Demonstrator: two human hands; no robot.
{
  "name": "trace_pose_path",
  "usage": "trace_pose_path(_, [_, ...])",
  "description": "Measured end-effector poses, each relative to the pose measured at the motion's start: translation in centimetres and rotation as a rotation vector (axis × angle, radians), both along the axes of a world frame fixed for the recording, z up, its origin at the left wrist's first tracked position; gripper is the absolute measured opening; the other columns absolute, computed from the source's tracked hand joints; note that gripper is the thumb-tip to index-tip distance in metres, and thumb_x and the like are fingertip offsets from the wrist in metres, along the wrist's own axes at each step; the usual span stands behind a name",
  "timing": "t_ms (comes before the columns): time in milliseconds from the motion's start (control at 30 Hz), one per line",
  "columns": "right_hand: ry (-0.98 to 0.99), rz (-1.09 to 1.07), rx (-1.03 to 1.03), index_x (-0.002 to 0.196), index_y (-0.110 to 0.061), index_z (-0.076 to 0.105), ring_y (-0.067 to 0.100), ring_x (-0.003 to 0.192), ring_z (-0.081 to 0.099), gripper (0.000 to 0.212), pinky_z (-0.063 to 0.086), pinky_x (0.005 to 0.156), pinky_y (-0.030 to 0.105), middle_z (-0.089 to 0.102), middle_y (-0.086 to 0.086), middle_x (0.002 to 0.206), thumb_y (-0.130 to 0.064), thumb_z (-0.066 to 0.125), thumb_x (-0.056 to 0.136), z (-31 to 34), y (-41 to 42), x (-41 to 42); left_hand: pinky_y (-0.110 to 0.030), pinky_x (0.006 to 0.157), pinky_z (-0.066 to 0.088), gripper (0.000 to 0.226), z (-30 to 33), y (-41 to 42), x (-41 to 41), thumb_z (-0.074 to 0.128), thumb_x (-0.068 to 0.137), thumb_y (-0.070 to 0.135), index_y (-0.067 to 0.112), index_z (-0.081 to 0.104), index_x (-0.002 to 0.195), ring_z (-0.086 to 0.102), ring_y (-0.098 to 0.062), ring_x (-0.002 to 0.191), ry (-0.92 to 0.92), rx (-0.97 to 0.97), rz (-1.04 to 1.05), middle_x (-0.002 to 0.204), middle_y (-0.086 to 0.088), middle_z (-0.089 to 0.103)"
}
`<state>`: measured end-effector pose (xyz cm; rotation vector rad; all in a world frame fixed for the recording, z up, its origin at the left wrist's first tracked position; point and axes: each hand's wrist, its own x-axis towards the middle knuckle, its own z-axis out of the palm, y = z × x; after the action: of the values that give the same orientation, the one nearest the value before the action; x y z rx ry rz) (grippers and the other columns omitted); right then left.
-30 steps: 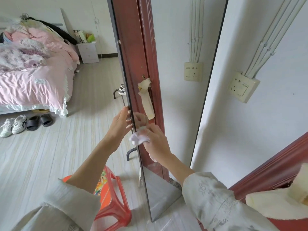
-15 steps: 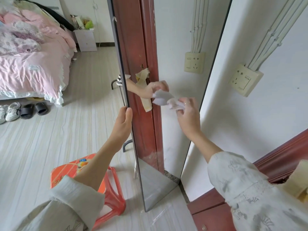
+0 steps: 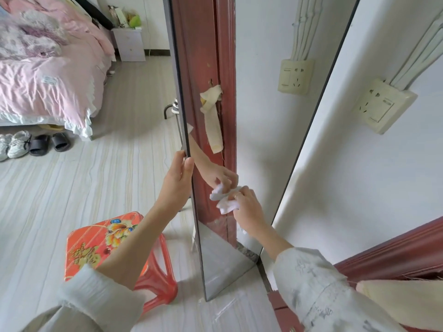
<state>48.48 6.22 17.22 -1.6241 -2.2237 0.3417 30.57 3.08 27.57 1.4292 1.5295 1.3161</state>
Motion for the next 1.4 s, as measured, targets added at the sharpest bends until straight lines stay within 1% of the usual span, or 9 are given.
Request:
trace_pose_path(100, [0.058, -0.091, -0.074, 0.108, -0.009, 0.062, 0.023, 0.101, 0.048, 0.030, 0.040, 0.079, 0.024, 0.050, 0.006, 0.105, -0.002, 0.044, 0.085, 1.2, 0.1, 1.2, -0.049, 0.080, 0.046, 0.023, -1.4, -0.6, 0.1, 0.028, 0.099, 0.030, 0.025, 0.037, 0.078, 0.034, -0.011, 0.065, -0.042, -0.054, -0.001, 0.069, 0.006, 0.031])
trace_pose_path(367, [0.492, -0.313, 0.464, 0.102, -0.005, 0.062, 0.029, 0.096, 0.053, 0.031, 0.040, 0.070, 0.025, 0.053, 0.014, 0.102, 0.006, 0.053, 0.075, 7.6, 2.9, -2.3, -0.039, 0.071, 0.040, 0.030, -2.5, -0.5, 0.0, 0.028, 0.099, 0.034, 0.025, 0.031, 0.071, 0.030, -0.012, 0.065, -0.071, -0.037, -0.025, 0.068, 0.006, 0.028])
trace_pose_path(467, [0.428, -0.173, 0.453, 0.097, -0.005, 0.063, 0.023, 0.091, 0.052, 0.024, 0.046, 0.070, 0.025, 0.053, 0.009, 0.098, 0.002, 0.053, 0.077, 4.1, 0.3, -3.9, -0.040, 0.075, 0.046, 0.030, -2.6, -0.5, -0.2, 0.027, 0.099, 0.034, 0.022, 0.036, 0.073, 0.038, -0.011, 0.065, -0.061, -0.038, -0.046, 0.068, 0.005, 0.035])
trace_pose_path(633, [0.088, -0.023, 0.103, 0.105, -0.013, 0.065, 0.017, 0.103, 0.047, 0.029, 0.047, 0.085, 0.030, 0.052, 0.002, 0.109, -0.001, 0.048, 0.084, -1.6, -1.6, -2.1, -0.007, 0.053, 0.036, 0.027, -3.1, -0.5, 0.4, 0.027, 0.101, 0.026, 0.009, 0.038, 0.082, 0.040, 0.006, 0.052, -0.018, 0.074, -0.017, 0.067, 0.006, 0.036])
trace_pose_path(833, [0.261, -0.350, 0.260, 0.108, -0.008, 0.064, 0.028, 0.108, 0.049, 0.035, 0.040, 0.084, 0.028, 0.054, 0.011, 0.110, 0.005, 0.045, 0.081, 1.1, 2.1, 3.2, -0.014, 0.051, 0.032, 0.031, -4.2, -0.6, 1.4, 0.027, 0.100, 0.031, 0.015, 0.038, 0.076, 0.033, 0.000, 0.050, -0.030, 0.152, 0.080, 0.065, 0.006, 0.032])
trace_pose_path(1000, [0.353, -0.610, 0.524, 0.110, -0.011, 0.063, 0.030, 0.111, 0.046, 0.044, 0.043, 0.087, 0.041, 0.053, 0.012, 0.116, 0.006, 0.039, 0.078, 8.1, 8.2, 6.7, -0.025, 0.053, 0.028, 0.038, -3.9, 0.4, 1.3, 0.027, 0.099, 0.035, 0.017, 0.027, 0.065, 0.026, -0.010, 0.055, 0.022, 0.224, 0.124, 0.062, 0.004, 0.026])
trace_pose_path(1167, [0.591, -0.623, 0.633, 0.113, -0.010, 0.060, 0.026, 0.111, 0.047, 0.042, 0.037, 0.083, 0.023, 0.050, 0.010, 0.119, 0.006, 0.038, 0.080, 12.3, 12.6, 7.4, -0.027, 0.053, 0.025, 0.040, -4.4, 1.5, 1.9, 0.023, 0.100, 0.031, 0.020, 0.022, 0.061, 0.024, -0.010, 0.051, 0.067, 0.346, 0.224, 0.055, 0.002, 0.024])
trace_pose_path(1300, [0.607, -0.515, 0.703, 0.102, -0.002, 0.059, 0.023, 0.104, 0.041, 0.032, 0.032, 0.082, 0.020, 0.049, 0.009, 0.114, 0.002, 0.039, 0.076, 6.3, 11.6, 5.7, -0.023, 0.050, 0.023, 0.041, -5.5, 2.7, 2.8, 0.024, 0.099, 0.028, 0.021, 0.020, 0.059, 0.028, -0.008, 0.048, 0.009, 0.470, 0.317, 0.054, 0.003, 0.022])
trace_pose_path(1400, [0.556, -0.364, 0.643, 0.095, -0.005, 0.060, 0.016, 0.096, 0.037, 0.037, 0.029, 0.082, 0.018, 0.044, 0.000, 0.101, -0.027, 0.037, 0.075, -1.5, 8.8, 5.7, -0.022, 0.049, 0.025, 0.042, -6.2, 3.6, 2.7, 0.025, 0.099, 0.029, 0.020, 0.019, 0.058, 0.026, -0.008, 0.047, -0.016, 0.529, 0.370, 0.054, 0.002, 0.021])
